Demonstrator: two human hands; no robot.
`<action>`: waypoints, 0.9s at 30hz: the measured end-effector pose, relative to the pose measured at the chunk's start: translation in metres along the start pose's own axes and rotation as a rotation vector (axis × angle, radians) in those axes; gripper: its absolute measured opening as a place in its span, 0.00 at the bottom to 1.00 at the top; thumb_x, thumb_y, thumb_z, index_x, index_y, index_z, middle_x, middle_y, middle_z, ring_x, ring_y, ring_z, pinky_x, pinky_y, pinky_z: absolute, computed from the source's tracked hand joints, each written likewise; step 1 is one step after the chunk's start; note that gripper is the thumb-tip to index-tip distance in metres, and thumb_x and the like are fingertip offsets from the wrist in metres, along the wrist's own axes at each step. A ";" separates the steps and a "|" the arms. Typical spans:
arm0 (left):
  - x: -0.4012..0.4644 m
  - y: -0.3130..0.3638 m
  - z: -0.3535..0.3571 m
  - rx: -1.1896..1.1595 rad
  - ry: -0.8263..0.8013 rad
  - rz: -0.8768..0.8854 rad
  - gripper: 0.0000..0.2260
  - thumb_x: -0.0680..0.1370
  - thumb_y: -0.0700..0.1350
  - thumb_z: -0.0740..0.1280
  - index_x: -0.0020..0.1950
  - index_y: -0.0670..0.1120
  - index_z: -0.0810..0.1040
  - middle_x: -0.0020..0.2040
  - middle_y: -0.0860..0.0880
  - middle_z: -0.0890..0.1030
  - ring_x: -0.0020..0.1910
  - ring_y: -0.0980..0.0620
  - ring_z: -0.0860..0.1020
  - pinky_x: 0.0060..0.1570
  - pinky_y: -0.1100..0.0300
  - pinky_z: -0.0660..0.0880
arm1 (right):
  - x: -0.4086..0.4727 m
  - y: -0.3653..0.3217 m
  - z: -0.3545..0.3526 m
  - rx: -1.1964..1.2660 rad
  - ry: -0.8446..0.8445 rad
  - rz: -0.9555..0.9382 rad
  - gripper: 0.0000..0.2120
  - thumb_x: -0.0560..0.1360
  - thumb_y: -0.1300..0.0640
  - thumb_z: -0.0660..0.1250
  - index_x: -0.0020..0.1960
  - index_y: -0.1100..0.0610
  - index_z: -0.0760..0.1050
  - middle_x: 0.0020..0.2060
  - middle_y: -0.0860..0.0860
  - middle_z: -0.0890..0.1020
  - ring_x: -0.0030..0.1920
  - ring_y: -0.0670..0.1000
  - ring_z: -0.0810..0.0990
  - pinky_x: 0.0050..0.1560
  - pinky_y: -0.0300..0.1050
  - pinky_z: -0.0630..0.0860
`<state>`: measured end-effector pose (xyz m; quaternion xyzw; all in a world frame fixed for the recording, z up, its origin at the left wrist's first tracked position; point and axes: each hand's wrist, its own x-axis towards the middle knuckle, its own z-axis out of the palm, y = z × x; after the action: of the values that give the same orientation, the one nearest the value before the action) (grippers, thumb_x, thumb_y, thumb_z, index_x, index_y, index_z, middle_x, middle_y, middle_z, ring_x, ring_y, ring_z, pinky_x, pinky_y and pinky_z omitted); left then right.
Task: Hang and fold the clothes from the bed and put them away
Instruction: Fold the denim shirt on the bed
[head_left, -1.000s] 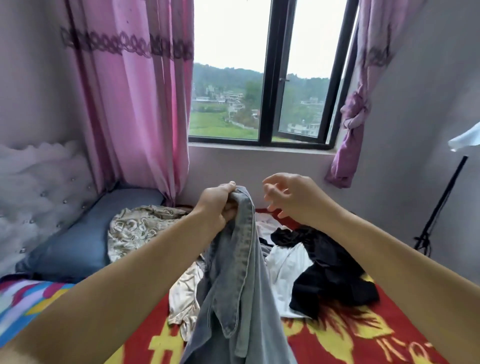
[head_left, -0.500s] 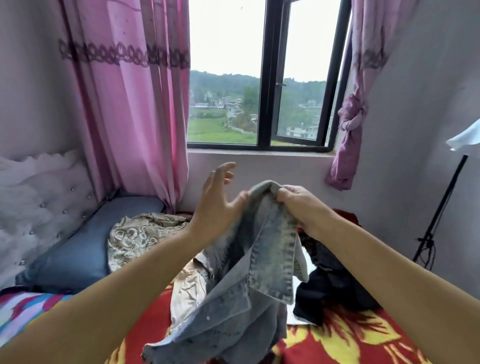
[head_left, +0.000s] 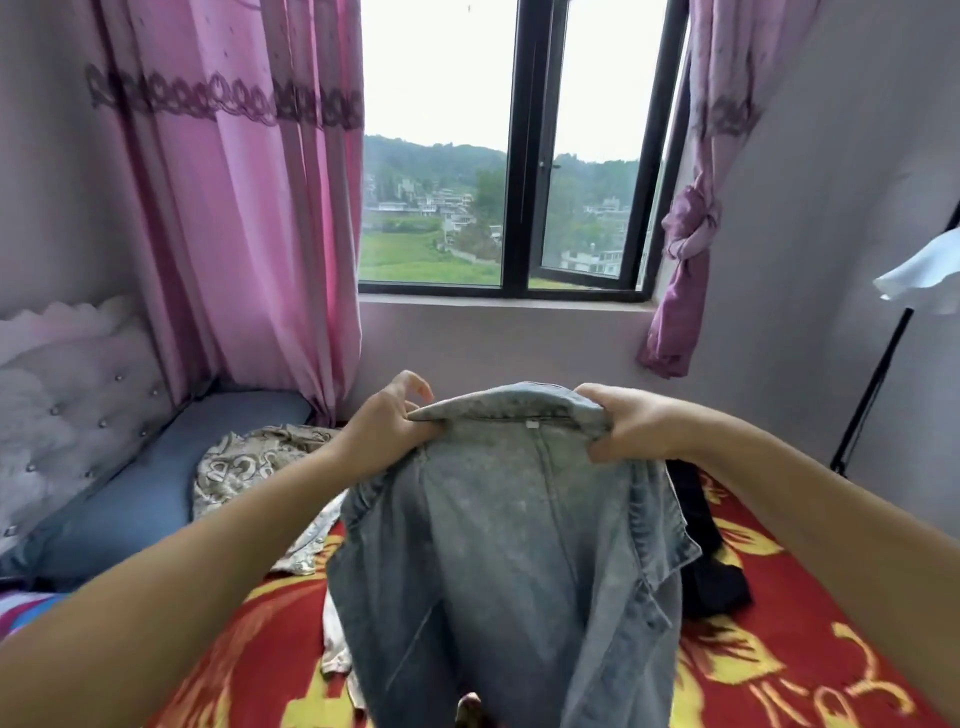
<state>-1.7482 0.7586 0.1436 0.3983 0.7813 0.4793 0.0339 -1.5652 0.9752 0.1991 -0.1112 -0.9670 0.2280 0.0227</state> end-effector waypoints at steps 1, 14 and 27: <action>0.001 0.004 -0.002 0.090 -0.053 0.039 0.14 0.71 0.45 0.75 0.47 0.45 0.70 0.34 0.49 0.80 0.32 0.55 0.75 0.33 0.64 0.72 | 0.000 0.007 -0.002 -0.082 0.012 0.031 0.19 0.69 0.63 0.68 0.58 0.53 0.69 0.45 0.50 0.77 0.44 0.49 0.75 0.42 0.43 0.72; -0.008 0.027 -0.001 0.677 0.162 0.353 0.21 0.80 0.55 0.59 0.43 0.39 0.79 0.44 0.45 0.79 0.41 0.43 0.78 0.44 0.51 0.75 | -0.004 0.054 0.013 -0.184 0.418 0.053 0.25 0.71 0.70 0.60 0.66 0.54 0.75 0.54 0.58 0.80 0.56 0.59 0.77 0.54 0.47 0.73; -0.016 0.032 0.003 0.779 -0.308 0.093 0.09 0.72 0.51 0.68 0.52 0.52 0.76 0.46 0.51 0.79 0.48 0.46 0.79 0.44 0.55 0.76 | -0.001 0.026 -0.019 -0.269 0.335 0.281 0.26 0.70 0.67 0.55 0.64 0.49 0.74 0.43 0.53 0.81 0.30 0.51 0.76 0.40 0.48 0.79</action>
<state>-1.7175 0.7569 0.1613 0.4831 0.8712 0.0838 -0.0247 -1.5569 1.0053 0.2044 -0.2828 -0.9465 0.0768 0.1354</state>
